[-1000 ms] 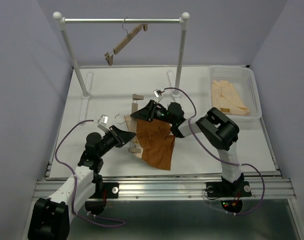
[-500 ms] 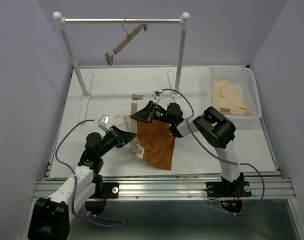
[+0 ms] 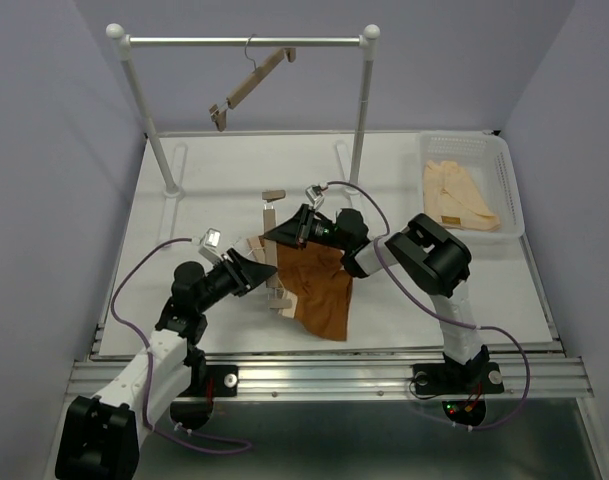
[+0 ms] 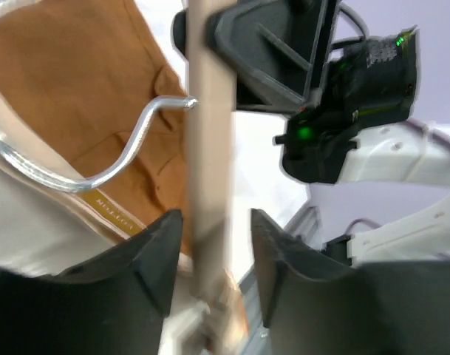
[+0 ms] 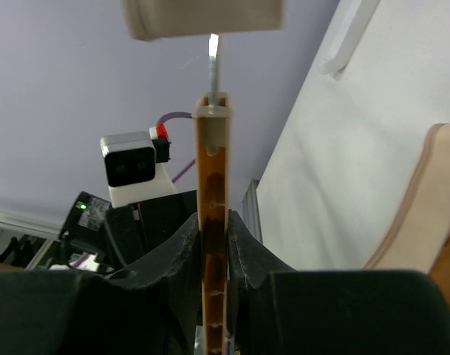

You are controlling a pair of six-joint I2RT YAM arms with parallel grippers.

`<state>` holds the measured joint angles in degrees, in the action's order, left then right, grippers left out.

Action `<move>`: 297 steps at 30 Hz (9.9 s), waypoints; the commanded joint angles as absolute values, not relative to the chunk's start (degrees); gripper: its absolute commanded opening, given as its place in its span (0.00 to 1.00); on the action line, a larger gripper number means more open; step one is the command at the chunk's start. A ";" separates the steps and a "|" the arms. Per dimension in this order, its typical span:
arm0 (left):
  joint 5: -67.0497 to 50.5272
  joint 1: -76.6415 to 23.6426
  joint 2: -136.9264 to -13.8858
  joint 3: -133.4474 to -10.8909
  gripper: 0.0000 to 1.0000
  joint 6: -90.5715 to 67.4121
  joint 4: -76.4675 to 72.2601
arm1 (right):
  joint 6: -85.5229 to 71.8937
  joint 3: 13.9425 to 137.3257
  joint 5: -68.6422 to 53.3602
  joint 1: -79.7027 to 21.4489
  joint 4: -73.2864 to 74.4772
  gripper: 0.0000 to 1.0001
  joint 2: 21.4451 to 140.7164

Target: Clip the underwear to the hanger

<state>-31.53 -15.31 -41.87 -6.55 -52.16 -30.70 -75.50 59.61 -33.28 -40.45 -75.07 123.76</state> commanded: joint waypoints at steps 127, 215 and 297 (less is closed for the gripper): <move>-42.63 -11.42 -74.79 -33.13 0.91 -47.02 -49.92 | -70.85 48.60 -35.86 -40.96 -91.68 0.01 115.32; -32.78 -11.08 -74.00 -30.24 0.00 -47.20 -43.69 | -28.03 44.04 -19.79 -42.01 -51.15 1.00 108.72; -46.49 -8.44 -93.08 -42.89 0.00 -35.95 -41.40 | 28.30 92.11 -35.33 -33.49 15.82 0.74 129.29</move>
<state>-44.36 -8.86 -93.32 -40.23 -36.60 -38.98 27.88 90.96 -33.98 -31.90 13.26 126.61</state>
